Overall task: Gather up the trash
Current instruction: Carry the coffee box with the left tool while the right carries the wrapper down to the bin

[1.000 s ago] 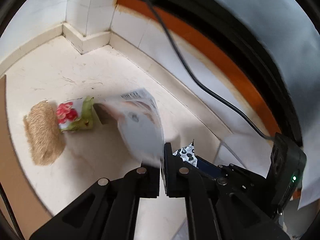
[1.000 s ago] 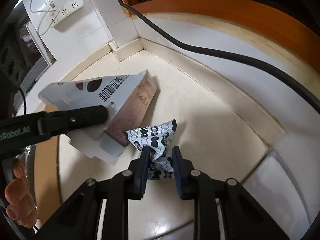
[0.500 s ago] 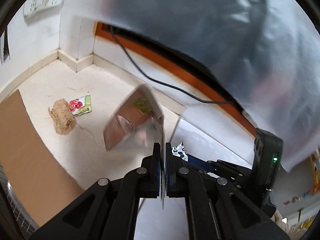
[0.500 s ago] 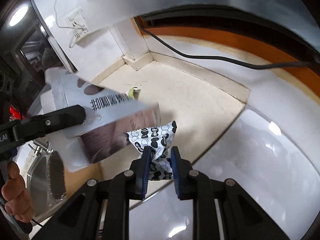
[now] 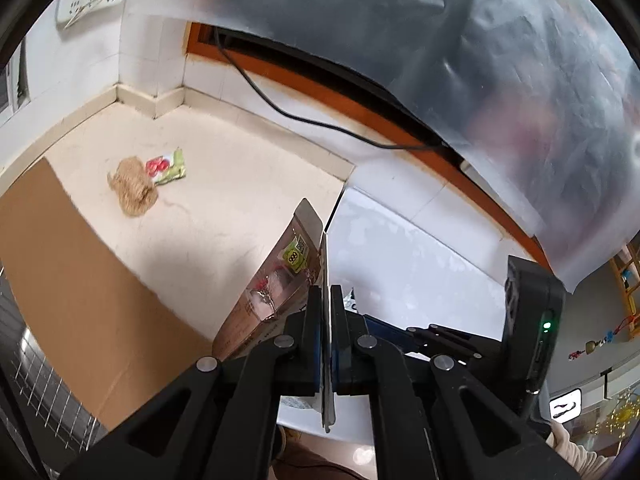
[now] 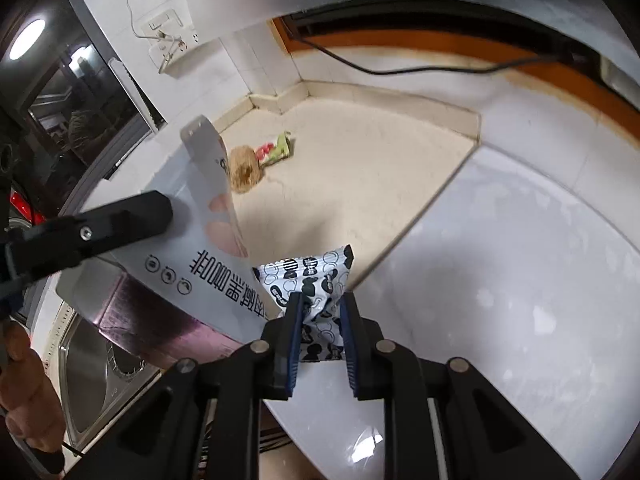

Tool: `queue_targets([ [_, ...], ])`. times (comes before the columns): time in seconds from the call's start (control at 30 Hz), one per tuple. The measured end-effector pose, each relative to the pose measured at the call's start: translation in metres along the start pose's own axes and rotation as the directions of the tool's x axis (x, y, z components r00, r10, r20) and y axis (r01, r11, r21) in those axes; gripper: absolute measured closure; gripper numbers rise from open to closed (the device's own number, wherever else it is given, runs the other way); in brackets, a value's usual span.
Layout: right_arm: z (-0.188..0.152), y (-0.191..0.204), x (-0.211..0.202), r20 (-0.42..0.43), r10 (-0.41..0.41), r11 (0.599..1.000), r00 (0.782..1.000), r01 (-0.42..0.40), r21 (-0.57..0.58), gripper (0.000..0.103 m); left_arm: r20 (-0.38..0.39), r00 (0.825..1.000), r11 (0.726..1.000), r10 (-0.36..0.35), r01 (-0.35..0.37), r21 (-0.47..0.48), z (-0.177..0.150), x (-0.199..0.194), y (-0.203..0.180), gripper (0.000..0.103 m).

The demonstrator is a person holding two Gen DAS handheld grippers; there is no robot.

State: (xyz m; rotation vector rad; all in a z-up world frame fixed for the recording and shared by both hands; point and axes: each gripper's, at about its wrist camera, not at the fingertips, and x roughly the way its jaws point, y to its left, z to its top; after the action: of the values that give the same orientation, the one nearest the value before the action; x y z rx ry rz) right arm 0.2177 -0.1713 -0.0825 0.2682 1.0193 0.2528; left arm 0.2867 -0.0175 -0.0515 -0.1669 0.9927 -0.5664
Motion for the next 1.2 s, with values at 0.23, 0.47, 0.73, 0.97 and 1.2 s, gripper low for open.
queue_targets([
  [0.23, -0.019, 0.009, -0.032, 0.03, 0.006, 1.0, 1.0, -0.005, -0.017, 0.085, 0.033, 0.999, 0.999, -0.022, 0.02, 0.04, -0.023, -0.041, -0.014, 0.102],
  [0.47, -0.069, 0.026, -0.075, 0.054, 0.014, 1.0, 0.998, -0.014, 0.006, 0.085, 0.037, 0.997, 0.994, -0.073, 0.07, 0.08, -0.067, -0.096, -0.036, 0.102],
  [0.73, -0.152, 0.048, -0.1, 0.051, -0.007, 0.998, 0.999, 0.004, 0.055, 0.085, -0.013, 0.992, 0.984, -0.129, 0.129, 0.12, -0.139, -0.134, -0.048, 0.102],
  [0.97, -0.215, 0.052, -0.094, -0.025, -0.019, 0.992, 1.0, 0.022, 0.124, 0.085, -0.127, 0.982, 0.985, -0.142, 0.153, 0.085, -0.202, -0.121, -0.04, 0.102],
  [1.2, -0.26, 0.035, -0.056, -0.148, -0.019, 0.982, 0.989, 0.046, 0.182, 0.085, -0.198, 0.976, 0.991, -0.094, 0.11, 0.071, -0.252, -0.078, -0.029, 0.102],
])
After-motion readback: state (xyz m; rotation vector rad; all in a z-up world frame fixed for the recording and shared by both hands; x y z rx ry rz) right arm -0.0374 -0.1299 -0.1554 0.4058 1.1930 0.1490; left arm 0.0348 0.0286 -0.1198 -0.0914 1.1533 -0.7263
